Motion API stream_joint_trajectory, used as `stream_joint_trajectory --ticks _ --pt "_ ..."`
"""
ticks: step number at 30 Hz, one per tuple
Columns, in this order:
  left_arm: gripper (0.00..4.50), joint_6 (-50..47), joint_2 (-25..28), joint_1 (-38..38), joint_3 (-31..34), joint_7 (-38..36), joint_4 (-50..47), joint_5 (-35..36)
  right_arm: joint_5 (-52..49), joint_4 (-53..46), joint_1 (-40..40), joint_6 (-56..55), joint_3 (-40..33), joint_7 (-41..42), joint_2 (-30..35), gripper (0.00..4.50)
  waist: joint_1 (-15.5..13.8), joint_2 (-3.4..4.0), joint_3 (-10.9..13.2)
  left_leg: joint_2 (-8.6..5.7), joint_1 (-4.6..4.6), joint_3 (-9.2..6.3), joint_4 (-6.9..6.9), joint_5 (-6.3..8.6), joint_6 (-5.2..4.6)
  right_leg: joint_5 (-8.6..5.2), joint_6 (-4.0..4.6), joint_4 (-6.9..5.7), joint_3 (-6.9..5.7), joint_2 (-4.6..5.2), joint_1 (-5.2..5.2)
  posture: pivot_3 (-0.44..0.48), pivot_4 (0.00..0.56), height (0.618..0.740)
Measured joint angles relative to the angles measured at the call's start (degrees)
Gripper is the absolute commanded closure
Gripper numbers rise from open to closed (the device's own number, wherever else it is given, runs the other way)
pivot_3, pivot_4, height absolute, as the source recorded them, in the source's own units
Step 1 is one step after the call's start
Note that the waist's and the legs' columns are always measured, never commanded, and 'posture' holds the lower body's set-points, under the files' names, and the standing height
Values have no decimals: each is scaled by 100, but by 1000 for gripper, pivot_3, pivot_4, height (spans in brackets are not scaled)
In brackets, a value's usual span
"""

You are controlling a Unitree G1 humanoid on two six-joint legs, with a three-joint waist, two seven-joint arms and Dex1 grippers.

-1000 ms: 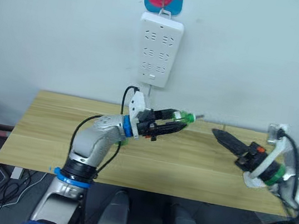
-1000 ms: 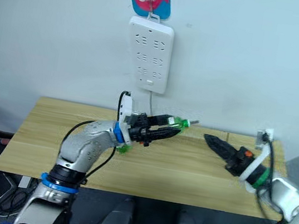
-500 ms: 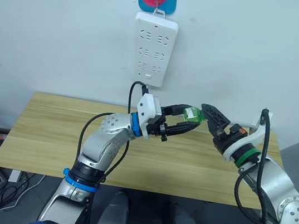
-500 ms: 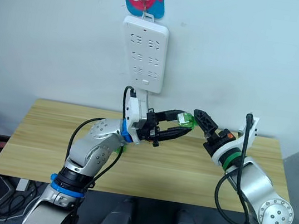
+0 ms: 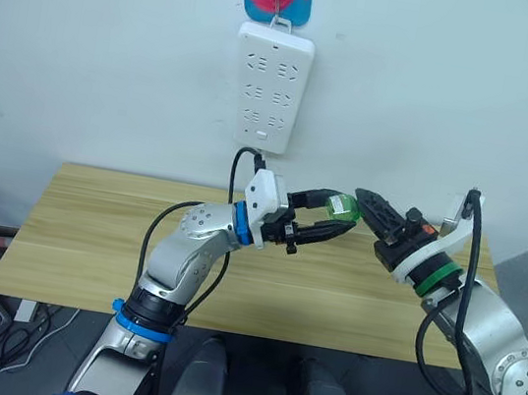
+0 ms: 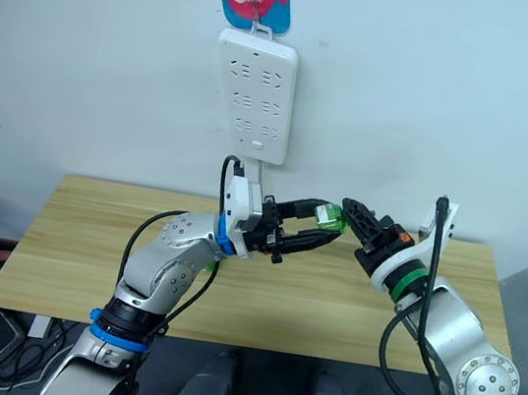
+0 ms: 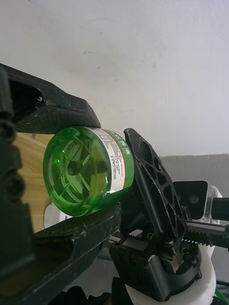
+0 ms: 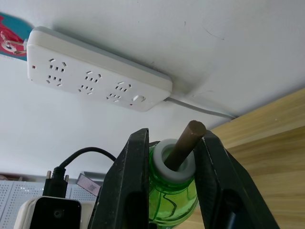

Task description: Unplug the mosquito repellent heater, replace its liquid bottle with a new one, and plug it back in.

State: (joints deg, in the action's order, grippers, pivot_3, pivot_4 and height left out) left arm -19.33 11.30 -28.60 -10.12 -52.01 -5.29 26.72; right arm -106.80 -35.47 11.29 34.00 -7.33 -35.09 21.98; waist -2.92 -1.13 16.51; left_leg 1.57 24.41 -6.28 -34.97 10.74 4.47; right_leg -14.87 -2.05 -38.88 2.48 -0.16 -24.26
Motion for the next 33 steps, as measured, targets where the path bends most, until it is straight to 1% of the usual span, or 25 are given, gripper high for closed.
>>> stream_joint_trajectory --ticks 3,4,5,7,8,9,10,11,12,14,15,17,19,21,24,27,29,33 --pt "333 -184 108 27 -72 -14 -139 27 68 9 -320 0 68 106 114 3637 -7 0 -7 -1 0 0 0 0 0 11 19 0 0 1 0 231 190 740" --pt "25 -230 225 25 -78 -73 -172 29 235 13 -433 11 64 256 214 3637 -11 -1 -12 -1 0 0 0 0 0 12 21 -1 0 0 1 231 190 740" --pt "0 -259 360 25 -82 -158 -198 22 422 36 -556 25 44 409 326 3637 -13 0 -18 -1 -2 0 0 0 0 13 21 -1 0 0 1 239 187 740" --pt "0 -264 853 22 -123 -512 -237 -16 1367 195 -1042 103 20 1088 768 3637 -22 2 -51 -1 -7 1 1 0 0 11 20 0 -1 -1 5 246 181 740" --pt "0 -265 945 25 -140 -605 -250 -26 1661 277 -1180 125 28 1276 883 3637 -26 1 -59 -1 -8 1 1 0 0 5 11 0 -1 -1 7 248 175 740" --pt "0 -272 1058 25 -162 -692 -250 -44 2184 361 -1304 89 116 1546 1040 3637 -29 5 -68 -1 -9 2 1 0 0 -2 -1 1 -1 -1 7 251 172 740" --pt "0 -285 1147 24 -196 -793 -250 -57 2856 492 -1421 12 276 1864 1226 3637 -33 6 -81 -2 -10 5 -1 0 0 -2 -1 1 2 -1 8 251 172 740" --pt "0 -306 1216 21 -249 -898 -251 -70 3733 646 -1489 -180 578 2246 1456 3637 -35 4 -103 -3 -11 6 -4 0 0 -2 -2 1 2 -1 8 251 172 740" --pt "0 -315 1263 -4 -405 -1027 -267 -108 5139 959 -1501 -639 1075 2733 1739 3637 -34 5 -129 -3 -19 8 -7 0 0 -2 -2 3 2 -1 15 254 170 740" --pt "0 -274 1300 -14 -503 -1104 -274 -200 6390 1399 -1461 -1244 1391 3092 1691 3637 -28 3 -141 0 -27 8 -5 -1 -1 0 1 0 3 -4 18 254 170 740" --pt "0 -212 1309 -24 -557 -1110 -263 -292 6924 1729 -1364 -1594 1505 3149 1546 3637 -22 -2 -151 5 -32 8 -5 -1 -1 1 2 0 4 -9 20 252 169 740" --pt "0 -3 1285 -28 -720 -1117 -243 -513 8071 2736 -993 -2395 1660 3145 1125 3637 -13 2 -167 7 -39 15 -4 -1 0 3 5 -3 10 -11 22 253 172 740" --pt "0 99 1207 -21 -806 -1100 -199 -639 8844 3610 -663 -2951 1735 3129 887 3637 -22 4 -171 6 -38 16 -4 -2 2 4 4 -7 11 -10 21 259 182 740" --pt "0 145 1105 -28 -824 -1061 -142 -701 9323 4437 -316 -3387 1738 3154 622 3637 -23 4 -172 5 -37 16 -4 -2 2 4 4 -8 12 -10 20 264 187 740" --pt "0 251 1049 -48 -832 -988 -94 -807 9623 5308 8 -3739 1631 3266 266 3637 -30 4 -172 6 -39 14 2 -2 2 4 5 -9 10 -10 21 270 195 740" --pt "0 398 947 -144 -825 -859 15 -950 9914 6154 281 -4014 1482 3348 141 3637 -38 4 -172 5 -37 14 2 -3 3 19 31 -9 11 -9 20 277 204 740" --pt "0 480 926 -185 -778 -769 117 -1028 10040 6507 367 -4208 1344 3407 87 3637 -37 4 -172 5 -39 14 2 -3 3 19 30 -9 11 -9 21 280 210 740" --pt "0 565 915 -206 -746 -681 201 -1129 10113 6844 472 -4456 1088 3516 -43 3637 -33 4 -172 6 -46 15 2 -3 2 18 29 -11 14 -9 25 282 220 740"
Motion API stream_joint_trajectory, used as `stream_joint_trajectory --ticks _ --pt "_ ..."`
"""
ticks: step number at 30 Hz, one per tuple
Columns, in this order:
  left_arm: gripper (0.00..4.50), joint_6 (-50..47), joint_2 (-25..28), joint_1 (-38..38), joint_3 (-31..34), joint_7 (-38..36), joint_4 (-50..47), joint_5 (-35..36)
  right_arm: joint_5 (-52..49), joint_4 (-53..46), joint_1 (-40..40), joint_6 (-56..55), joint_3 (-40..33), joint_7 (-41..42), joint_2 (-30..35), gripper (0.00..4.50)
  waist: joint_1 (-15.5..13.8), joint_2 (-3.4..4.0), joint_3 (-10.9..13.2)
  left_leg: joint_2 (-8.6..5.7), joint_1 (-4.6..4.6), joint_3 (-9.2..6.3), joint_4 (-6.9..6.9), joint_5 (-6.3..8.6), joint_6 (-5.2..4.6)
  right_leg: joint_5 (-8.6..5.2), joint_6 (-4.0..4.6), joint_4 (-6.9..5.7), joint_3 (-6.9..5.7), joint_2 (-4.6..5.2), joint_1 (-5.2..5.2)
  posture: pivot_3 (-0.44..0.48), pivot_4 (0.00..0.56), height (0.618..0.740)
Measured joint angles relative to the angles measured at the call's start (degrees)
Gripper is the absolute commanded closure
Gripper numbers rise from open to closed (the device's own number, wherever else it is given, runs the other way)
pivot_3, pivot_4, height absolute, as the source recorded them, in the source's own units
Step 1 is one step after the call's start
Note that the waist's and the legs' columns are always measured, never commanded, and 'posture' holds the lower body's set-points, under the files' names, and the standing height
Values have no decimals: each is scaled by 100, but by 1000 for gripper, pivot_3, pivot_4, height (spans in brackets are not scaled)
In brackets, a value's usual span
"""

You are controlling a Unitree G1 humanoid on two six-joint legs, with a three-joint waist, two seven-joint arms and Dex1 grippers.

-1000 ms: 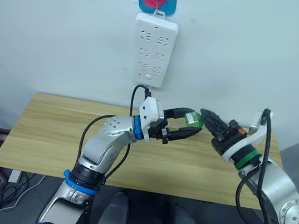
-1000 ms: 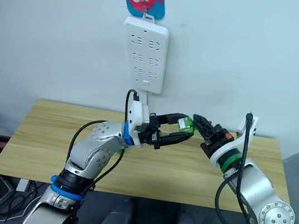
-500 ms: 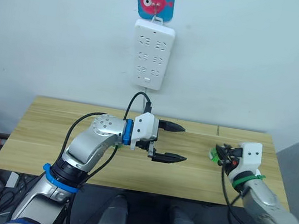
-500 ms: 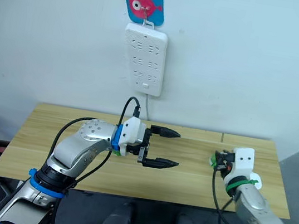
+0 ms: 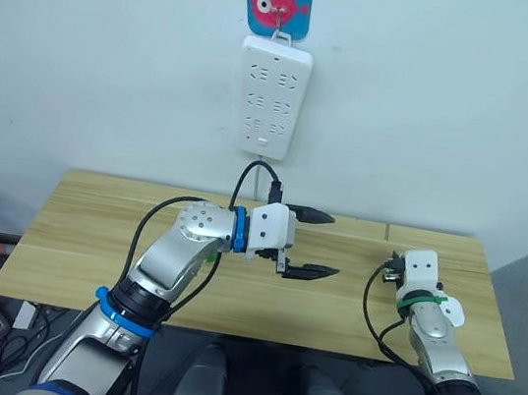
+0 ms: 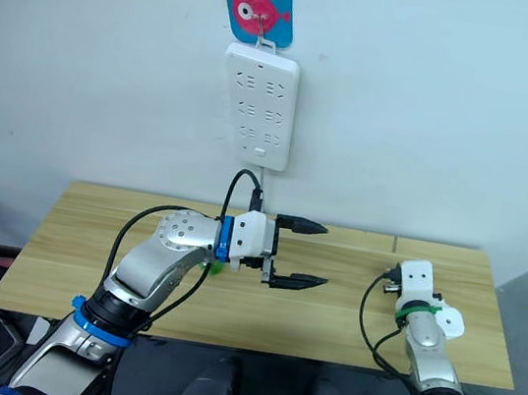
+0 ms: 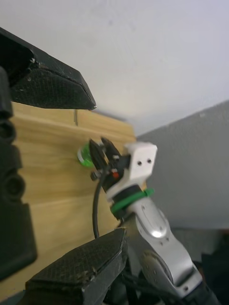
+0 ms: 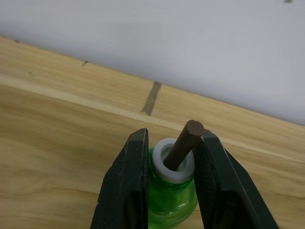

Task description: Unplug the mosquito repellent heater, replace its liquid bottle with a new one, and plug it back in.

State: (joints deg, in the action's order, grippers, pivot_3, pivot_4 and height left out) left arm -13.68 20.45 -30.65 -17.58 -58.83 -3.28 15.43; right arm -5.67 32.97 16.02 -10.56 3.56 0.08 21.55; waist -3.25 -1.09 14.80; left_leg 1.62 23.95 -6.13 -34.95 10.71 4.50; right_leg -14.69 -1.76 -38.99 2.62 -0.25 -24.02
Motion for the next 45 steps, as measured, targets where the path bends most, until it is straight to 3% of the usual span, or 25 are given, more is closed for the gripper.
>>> stream_joint_trajectory --ticks 2,9,12,13,17,22,26,29,34,36,41,45 --pt "0 51 -15 0 0 34 67 -21 2 98 39 -64 -98 74 -62 3637 4 0 0 0 -4 0 0 0 0 0 0 -1 1 0 2 282 222 740" --pt "0 70 -67 0 -1 107 104 -53 77 41 -61 -194 -254 378 -168 1217 7 1 1 0 -2 0 0 0 0 0 1 -2 2 0 1 263 239 740" --pt "0 66 -53 76 101 285 99 -62 48 -867 -509 -118 -390 504 -138 162 9 3 3 0 0 -1 2 1 -1 -1 -2 -3 3 0 0 261 251 740" --pt "0 67 -27 176 183 349 94 -65 32 -1271 -678 -58 -415 551 -125 70 11 3 3 0 -2 -2 3 1 -1 -2 -3 -2 2 0 1 258 256 740" --pt "0 187 89 1061 498 813 -105 -169 -78 -3335 -1321 713 -459 825 120 70 74 14 18 7 -4 0 7 1 -2 -16 -21 -2 9 -1 -3 251 285 740" --pt "0 855 -3 3319 1148 2085 -860 -728 -1036 -5547 -1230 2298 -71 1880 557 70 135 13 71 18 -5 -16 8 2 -3 -37 15 -4 9 22 0 283 314 740" --pt "0 1219 -272 4575 1814 3145 -1331 -1108 -1482 -5950 -927 3078 129 2540 811 70 -66 9 162 19 0 -7 4 -1 -4 -50 30 -1 0 32 10 320 339 740" --pt "0 1387 -509 5069 2196 3736 -1244 -1258 -1531 -5942 -731 3330 287 2921 977 70 -189 16 231 14 16 29 3 -2 -4 -57 18 10 5 41 4 336 354 740" --pt "0 1965 -656 4580 2280 4204 -49 -1470 -1597 -5936 -401 3510 450 3493 1129 70 -423 3 336 5 48 45 4 -1 -4 -58 -2 27 -10 46 -17 343 372 740" --pt "0 2202 -750 4272 2232 4242 346 -1477 -1648 -5940 -367 3613 450 3635 1160 70 -483 -3 352 5 61 40 5 1 -2 -38 -49 39 -18 46 -19 343 378 740" --pt "0 2716 -1119 2931 2054 4209 2260 -1463 -1933 -6079 -186 4137 327 3765 1341 70 -614 -4 380 5 65 37 4 1 -2 -35 -55 36 -23 42 -23 313 379 740" --pt "0 3232 -1281 2309 1974 4081 3133 -1394 -2088 -6232 -132 4496 94 3789 1536 70 -640 -27 397 5 65 39 5 1 -2 -34 -57 37 -21 43 -22 282 379 740"
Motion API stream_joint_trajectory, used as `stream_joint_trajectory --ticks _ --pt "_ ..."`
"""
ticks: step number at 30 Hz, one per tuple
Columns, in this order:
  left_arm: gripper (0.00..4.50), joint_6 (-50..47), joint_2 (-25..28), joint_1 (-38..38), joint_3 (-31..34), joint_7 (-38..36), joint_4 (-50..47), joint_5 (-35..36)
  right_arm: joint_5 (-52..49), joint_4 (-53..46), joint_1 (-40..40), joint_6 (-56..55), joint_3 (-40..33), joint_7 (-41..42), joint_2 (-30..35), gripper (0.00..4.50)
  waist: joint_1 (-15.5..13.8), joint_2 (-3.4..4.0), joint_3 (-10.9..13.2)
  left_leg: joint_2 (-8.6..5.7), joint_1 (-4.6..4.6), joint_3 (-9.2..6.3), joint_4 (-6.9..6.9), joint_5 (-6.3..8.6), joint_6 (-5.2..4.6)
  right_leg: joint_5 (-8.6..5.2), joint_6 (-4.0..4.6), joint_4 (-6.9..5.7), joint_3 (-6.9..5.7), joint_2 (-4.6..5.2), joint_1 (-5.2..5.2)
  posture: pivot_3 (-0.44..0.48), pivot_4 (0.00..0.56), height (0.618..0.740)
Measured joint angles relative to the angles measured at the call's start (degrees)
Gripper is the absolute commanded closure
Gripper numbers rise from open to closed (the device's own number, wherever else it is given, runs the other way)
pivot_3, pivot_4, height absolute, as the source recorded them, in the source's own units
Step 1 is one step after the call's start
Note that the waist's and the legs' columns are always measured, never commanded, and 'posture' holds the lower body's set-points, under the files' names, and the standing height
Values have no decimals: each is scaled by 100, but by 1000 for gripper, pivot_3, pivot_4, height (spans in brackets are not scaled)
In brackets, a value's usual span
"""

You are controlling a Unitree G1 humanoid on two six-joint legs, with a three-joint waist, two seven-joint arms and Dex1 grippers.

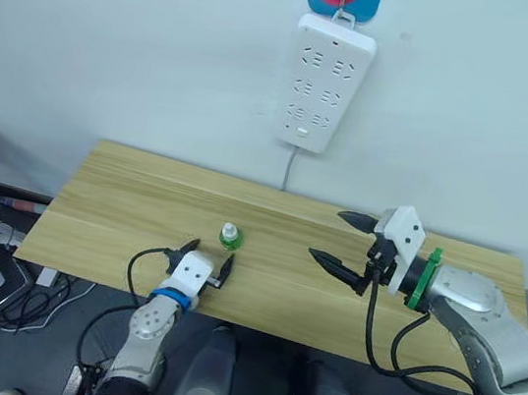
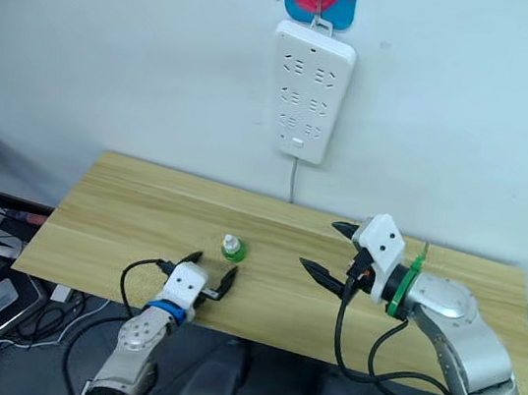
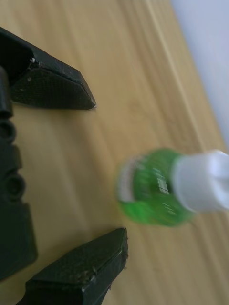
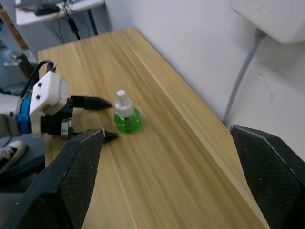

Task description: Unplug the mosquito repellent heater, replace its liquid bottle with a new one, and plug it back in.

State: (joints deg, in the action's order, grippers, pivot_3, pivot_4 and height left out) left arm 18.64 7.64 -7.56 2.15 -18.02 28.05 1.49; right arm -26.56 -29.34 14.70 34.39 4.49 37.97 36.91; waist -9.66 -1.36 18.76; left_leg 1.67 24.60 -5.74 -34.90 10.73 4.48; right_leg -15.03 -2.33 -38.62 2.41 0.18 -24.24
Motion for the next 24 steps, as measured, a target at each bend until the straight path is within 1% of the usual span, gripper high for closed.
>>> stream_joint_trajectory --ticks 5,10,13,16,18,19,22,24 --pt "0 479 -40 -473 -16 -28 751 26 -152 -173 146 393 -127 -75 42 70 26 -1 2 1 -2 -1 1 0 0 0 0 -2 0 0 0 262 379 740" --pt "0 814 -30 -742 -27 -26 1248 3 -175 -301 186 589 -140 -167 36 70 40 -2 3 -1 -2 1 1 0 0 0 -1 0 1 0 0 250 375 740" --pt "616 971 -9 -853 -67 -46 1454 -37 -175 -345 181 657 -144 -226 7 0 44 -2 3 -1 -2 0 1 0 0 0 -1 1 0 0 0 250 375 740" --pt "1512 1076 -5 -893 -75 -102 1555 -55 -174 -377 180 710 -144 -306 -13 0 50 -1 3 -1 -2 0 1 0 0 0 -1 1 0 0 0 248 364 740" --pt "2188 1137 -6 -917 -77 -136 1612 -58 -172 -378 176 723 -144 -316 -44 0 50 -1 3 -1 -2 0 1 0 0 0 -1 2 -1 0 0 260 357 740" --pt "2317 1165 -7 -931 -80 -139 1645 -61 -170 -378 167 721 -144 -318 -55 0 49 -2 3 -1 -1 0 1 0 0 0 -1 2 -2 0 1 269 351 740" --pt "2317 1148 48 -960 -174 -200 1635 -107 -143 -377 106 649 -140 -315 -112 0 43 -2 3 -1 0 -1 2 0 0 0 -1 3 -4 0 0 290 330 740" --pt "2317 920 209 -971 -354 -584 1406 -119 -103 -359 43 516 -84 -298 -166 0 39 -2 3 0 4 -4 2 0 1 0 -1 4 -7 -2 -2 296 311 740"
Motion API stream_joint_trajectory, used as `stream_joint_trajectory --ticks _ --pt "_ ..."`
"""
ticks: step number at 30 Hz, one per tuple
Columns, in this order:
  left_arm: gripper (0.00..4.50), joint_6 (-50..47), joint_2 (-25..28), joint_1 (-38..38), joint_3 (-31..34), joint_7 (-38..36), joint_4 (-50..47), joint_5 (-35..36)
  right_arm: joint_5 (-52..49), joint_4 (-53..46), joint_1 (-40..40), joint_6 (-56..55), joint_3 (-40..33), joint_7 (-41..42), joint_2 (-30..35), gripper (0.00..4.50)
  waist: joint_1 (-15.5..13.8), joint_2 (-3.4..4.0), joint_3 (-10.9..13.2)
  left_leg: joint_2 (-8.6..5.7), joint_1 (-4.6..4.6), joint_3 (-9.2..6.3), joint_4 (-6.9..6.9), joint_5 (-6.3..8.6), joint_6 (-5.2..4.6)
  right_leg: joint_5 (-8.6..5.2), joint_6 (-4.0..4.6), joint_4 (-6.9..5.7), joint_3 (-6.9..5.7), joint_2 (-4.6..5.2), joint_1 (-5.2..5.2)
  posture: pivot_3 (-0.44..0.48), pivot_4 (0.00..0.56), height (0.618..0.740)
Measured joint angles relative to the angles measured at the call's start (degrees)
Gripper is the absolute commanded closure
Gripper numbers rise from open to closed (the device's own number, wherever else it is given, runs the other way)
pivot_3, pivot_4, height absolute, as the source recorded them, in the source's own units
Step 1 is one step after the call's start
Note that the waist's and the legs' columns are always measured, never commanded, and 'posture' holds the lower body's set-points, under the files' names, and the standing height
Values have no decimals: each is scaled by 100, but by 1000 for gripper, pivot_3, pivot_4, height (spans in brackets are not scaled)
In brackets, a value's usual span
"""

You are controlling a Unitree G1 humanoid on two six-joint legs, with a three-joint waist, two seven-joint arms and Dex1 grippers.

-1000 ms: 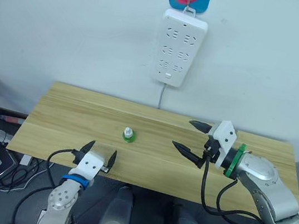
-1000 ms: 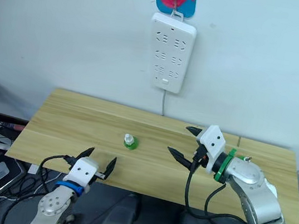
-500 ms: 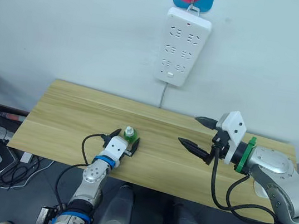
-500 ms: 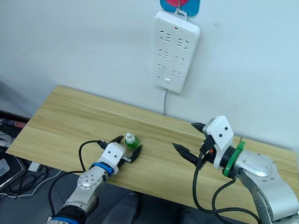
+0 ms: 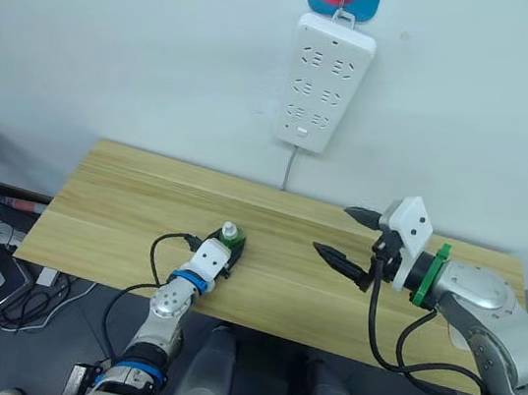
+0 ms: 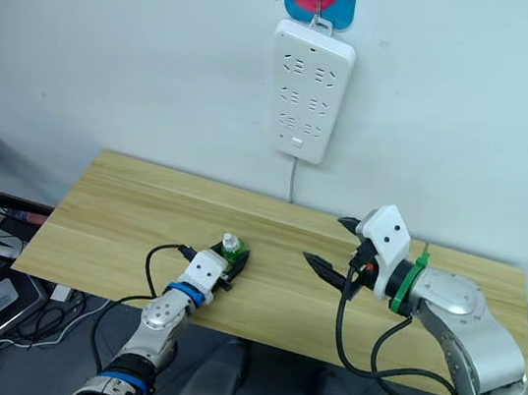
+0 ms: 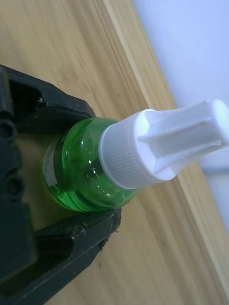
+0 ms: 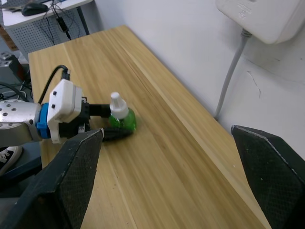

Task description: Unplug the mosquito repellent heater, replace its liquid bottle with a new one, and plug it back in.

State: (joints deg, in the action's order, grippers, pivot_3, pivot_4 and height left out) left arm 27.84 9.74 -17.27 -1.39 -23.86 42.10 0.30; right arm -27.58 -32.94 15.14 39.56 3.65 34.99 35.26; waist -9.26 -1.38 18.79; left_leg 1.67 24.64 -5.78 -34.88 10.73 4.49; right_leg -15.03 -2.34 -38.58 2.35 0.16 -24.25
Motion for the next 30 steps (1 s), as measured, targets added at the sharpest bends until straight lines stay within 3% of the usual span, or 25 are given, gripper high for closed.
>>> stream_joint_trajectory --ticks 3,7,11,19,23,29,30 --pt "2317 -600 389 -110 -404 -1161 -787 246 59 82 -13 -173 118 64 -92 0 -4 0 0 2 7 -6 0 -1 2 0 1 -2 -7 -4 -6 301 288 740" --pt "2317 -1695 1136 -892 -796 -3235 -2099 1050 91 140 -1 -385 353 362 -127 0 -6 1 -6 2 11 -16 0 -4 6 1 2 1 -18 -7 -5 289 265 740" --pt "2317 -2181 1458 -1582 -988 -4595 -2213 1407 103 162 40 -421 489 511 -198 0 16 2 -11 1 12 -8 0 -3 6 1 1 10 -14 -6 -4 272 246 740" --pt "2317 -1989 1103 -2178 -1234 -5452 -1523 1375 402 350 257 -637 692 185 -805 0 89 -2 -13 2 15 -13 -5 -5 8 1 2 7 -17 -8 -6 221 234 740" --pt "2317 -1977 1024 -2347 -1214 -5527 -1409 1375 501 403 259 -654 799 106 -956 937 168 -3 -14 0 17 -9 -7 -5 8 2 0 8 -13 -5 -5 217 238 740" --pt "2317 -1922 1011 -2355 -1214 -5668 -1261 1344 634 462 257 -672 814 76 -983 3256 261 -4 -15 2 15 -18 -7 -6 9 3 1 -5 -19 -8 -8 223 243 740" --pt "2317 -1906 1013 -2355 -1212 -5675 -1249 1344 664 463 256 -679 820 79 -987 3483 277 -4 -15 2 15 -19 -8 -6 10 3 1 -5 -19 -8 -8 223 243 740"
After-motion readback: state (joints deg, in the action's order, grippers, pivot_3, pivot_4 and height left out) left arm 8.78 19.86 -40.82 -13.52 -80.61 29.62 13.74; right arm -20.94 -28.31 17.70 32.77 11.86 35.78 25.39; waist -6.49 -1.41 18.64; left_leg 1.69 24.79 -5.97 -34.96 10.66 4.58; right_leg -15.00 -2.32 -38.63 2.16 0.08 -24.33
